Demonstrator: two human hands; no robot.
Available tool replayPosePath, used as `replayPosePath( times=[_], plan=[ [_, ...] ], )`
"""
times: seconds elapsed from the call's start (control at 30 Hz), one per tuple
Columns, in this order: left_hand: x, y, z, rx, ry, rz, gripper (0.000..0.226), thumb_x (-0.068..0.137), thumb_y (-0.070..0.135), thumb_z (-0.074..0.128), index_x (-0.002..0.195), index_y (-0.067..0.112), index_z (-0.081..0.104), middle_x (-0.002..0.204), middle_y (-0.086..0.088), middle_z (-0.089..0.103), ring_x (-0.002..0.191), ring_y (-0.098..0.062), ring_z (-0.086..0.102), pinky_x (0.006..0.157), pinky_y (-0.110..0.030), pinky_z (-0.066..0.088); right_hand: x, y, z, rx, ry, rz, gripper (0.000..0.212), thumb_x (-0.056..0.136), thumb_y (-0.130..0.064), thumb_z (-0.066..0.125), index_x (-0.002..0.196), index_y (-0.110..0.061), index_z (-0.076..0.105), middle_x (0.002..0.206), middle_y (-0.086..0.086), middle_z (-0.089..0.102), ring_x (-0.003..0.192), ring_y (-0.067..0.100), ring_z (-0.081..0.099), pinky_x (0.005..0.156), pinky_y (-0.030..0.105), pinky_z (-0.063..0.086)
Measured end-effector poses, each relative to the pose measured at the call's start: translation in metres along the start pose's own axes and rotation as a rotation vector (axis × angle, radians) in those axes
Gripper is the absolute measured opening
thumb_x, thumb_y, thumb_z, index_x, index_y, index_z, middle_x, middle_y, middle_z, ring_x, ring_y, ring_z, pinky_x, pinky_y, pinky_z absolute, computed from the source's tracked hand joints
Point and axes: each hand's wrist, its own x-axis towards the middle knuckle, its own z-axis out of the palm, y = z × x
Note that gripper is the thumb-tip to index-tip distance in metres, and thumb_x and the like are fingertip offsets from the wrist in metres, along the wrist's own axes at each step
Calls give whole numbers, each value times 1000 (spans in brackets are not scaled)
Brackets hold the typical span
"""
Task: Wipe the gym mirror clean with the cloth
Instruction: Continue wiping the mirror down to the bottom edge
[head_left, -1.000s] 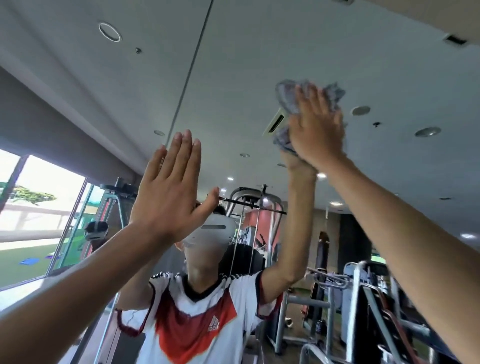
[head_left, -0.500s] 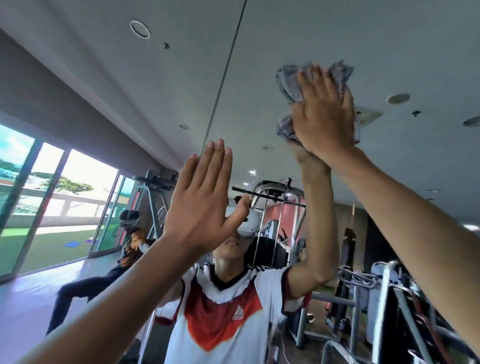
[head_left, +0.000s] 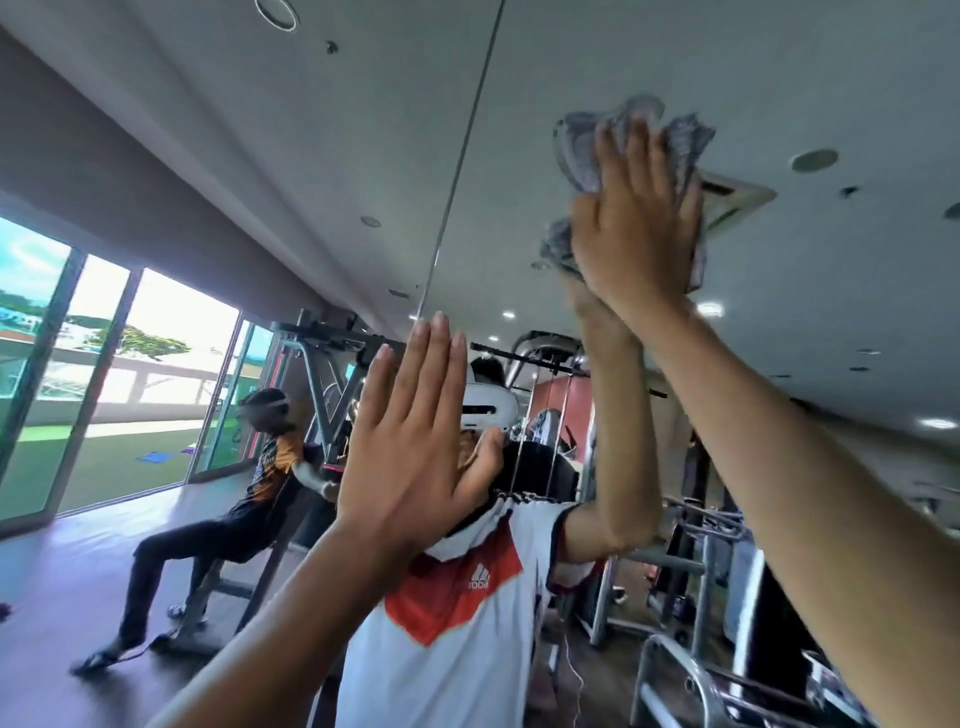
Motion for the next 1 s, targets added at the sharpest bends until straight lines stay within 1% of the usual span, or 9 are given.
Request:
replayPosePath(
  times=[0.1,0.2,0.27,0.43,0.53,0.7,0.77,0.87,1.0],
  plan=[
    [-4,-1,0,2,-15,-13,79,99,51,28,156,-4,19,164,-22,15,154,-30,11,124,-48,10,-54,-24,5,38,-56,-390,64,91,-33,30,154,-23,34,162,3,27,151,17,21,120,43,7],
    [-16,-2,-1,2,-27,-28,80,100,52,27,156,-5,18,164,-22,13,155,-31,9,125,-49,8,-90,23,-8,-12,-185,-677,65,91,-32,37,155,-26,27,162,-1,20,149,9,13,122,41,1],
    [-18,-2,-2,1,-32,-19,80,100,52,27,155,-5,18,164,-22,13,155,-31,9,124,-49,8,-88,57,-19,-20,-201,-576,65,91,-33,36,155,-26,24,163,1,20,150,13,15,122,47,4],
    [-31,-2,-5,6,-78,6,79,101,52,24,156,-4,18,165,-22,10,154,-32,10,124,-51,9,-49,35,-17,-13,-81,66,65,93,-34,24,157,-25,24,166,0,16,153,17,9,120,45,8],
    [-44,-4,-6,7,-77,24,78,101,52,25,156,-3,19,165,-21,12,154,-32,11,124,-52,11,-51,-6,-6,-34,-55,114,65,94,-35,21,158,-25,22,166,2,13,153,19,8,121,45,4],
    [-50,-5,-7,11,-70,29,77,101,51,25,156,-3,20,165,-22,12,154,-32,12,124,-52,11,-125,-5,-11,0,-204,-580,61,95,-33,34,155,-23,30,163,5,24,150,20,21,121,49,5],
    [-57,-5,-7,7,-83,43,76,102,50,22,155,-4,21,164,-23,14,154,-33,12,124,-54,12,-125,30,-21,-31,-255,-688,62,92,-33,37,153,-23,30,161,5,25,149,22,24,120,55,9],
    [-62,-4,-7,12,-96,50,76,102,50,23,155,-4,22,164,-24,16,154,-34,13,124,-54,11,-89,58,-25,-22,-231,-360,62,96,-35,29,156,-25,20,164,6,18,152,24,13,119,59,11],
    [-63,-4,-8,11,-105,35,76,102,51,24,156,-3,20,164,-22,14,154,-32,11,124,-54,12,-86,-3,-14,-45,-131,0,68,94,-40,12,159,-24,15,167,3,7,154,22,2,122,49,-2]
  ],
)
